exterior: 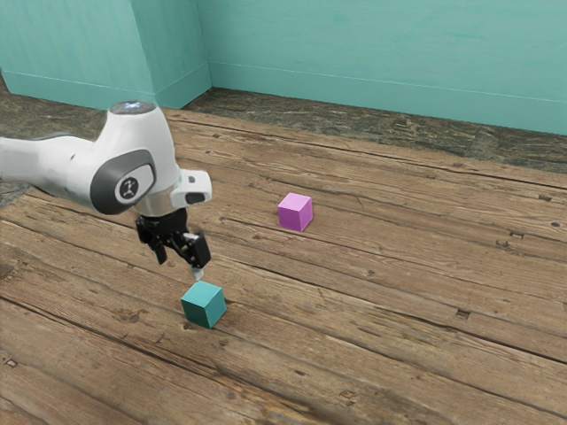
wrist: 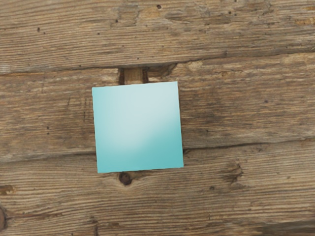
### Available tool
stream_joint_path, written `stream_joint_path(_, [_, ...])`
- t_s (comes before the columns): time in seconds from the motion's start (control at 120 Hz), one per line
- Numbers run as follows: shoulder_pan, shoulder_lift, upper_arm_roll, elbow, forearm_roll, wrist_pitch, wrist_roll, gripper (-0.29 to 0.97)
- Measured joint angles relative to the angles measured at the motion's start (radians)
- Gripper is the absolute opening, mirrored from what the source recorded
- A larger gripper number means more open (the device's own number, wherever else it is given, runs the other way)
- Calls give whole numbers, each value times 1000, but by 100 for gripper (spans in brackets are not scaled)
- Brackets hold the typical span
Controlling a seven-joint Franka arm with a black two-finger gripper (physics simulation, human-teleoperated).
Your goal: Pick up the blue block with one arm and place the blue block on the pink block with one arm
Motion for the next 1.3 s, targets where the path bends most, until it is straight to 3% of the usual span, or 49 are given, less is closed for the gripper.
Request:
stream_joint_path(0.467, [3, 159, 8, 5, 1, 168, -1, 68])
stream_joint_path(1.3, [9, 300, 14, 44, 2, 238, 1, 68])
